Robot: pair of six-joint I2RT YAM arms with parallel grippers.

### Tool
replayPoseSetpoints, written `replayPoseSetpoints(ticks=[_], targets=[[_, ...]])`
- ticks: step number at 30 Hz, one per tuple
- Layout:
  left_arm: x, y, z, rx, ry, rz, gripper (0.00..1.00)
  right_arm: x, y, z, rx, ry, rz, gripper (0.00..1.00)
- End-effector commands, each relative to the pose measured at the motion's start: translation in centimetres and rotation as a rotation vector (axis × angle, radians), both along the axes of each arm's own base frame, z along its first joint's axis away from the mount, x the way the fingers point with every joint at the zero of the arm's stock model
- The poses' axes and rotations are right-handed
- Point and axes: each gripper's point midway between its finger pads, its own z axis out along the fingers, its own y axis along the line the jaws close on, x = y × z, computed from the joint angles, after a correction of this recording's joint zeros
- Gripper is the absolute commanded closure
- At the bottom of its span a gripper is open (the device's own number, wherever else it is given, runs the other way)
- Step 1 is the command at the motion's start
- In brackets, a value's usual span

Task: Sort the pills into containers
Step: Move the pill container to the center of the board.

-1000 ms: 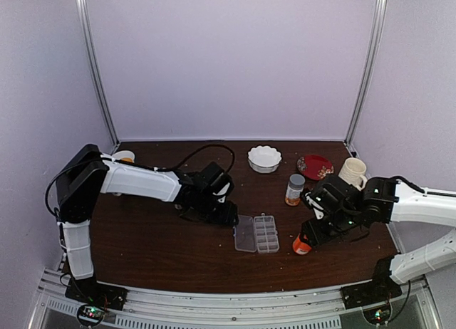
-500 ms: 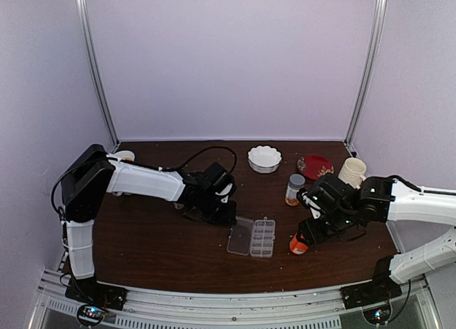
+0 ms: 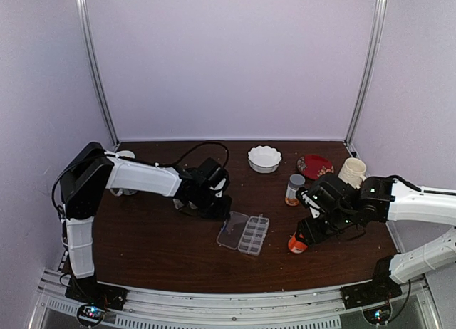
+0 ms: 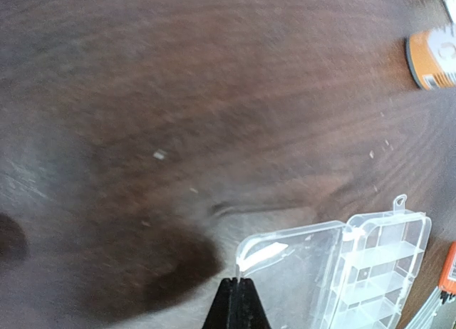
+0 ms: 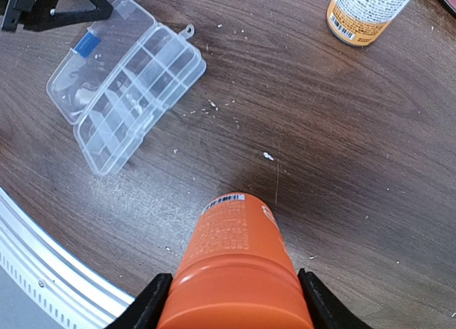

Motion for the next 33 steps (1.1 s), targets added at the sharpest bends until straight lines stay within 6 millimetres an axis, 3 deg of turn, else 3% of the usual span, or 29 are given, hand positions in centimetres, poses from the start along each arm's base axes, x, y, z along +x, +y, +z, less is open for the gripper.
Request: replayPoseSetpoints(ticks=[1, 8, 13, 16, 24, 26, 33], targets=[[3.7, 1.5, 1.5, -0.012, -0.054, 0.058, 1.00, 0.3, 0.9, 0.6, 0.026, -0.023, 0.018, 0.60], [8.3, 4.1, 2.5, -0.004, -0.094, 0.114, 0.98, 1.0, 1.8, 1.0, 0.016, -0.041, 0.030, 0.61], [10.4, 3.6, 3.3, -0.031, -0.115, 0.118, 0.92, 1.5, 3.8, 1.3, 0.017, -0.055, 0.056, 0.61], [11.3, 2.9, 4.0, -0.043, -0.132, 0.112, 0.83, 1.9, 5.1, 1.7, 0.004, -0.071, 0.069, 0.61], [11.5, 2.5, 5.7, -0.074, -0.159, 0.090, 0.58, 2.8, 8.5, 1.8, -0.044, -0.091, 0.114, 0.61], [11.2, 2.6, 7.0, -0.095, -0.199, 0.073, 0.53, 2.9, 9.3, 1.8, -0.043, -0.094, 0.124, 0.61], [8.4, 4.1, 12.3, -0.179, -0.331, 0.025, 0.51, 3.2, 10.6, 0.3, -0.070, -0.078, 0.142, 0.60]])
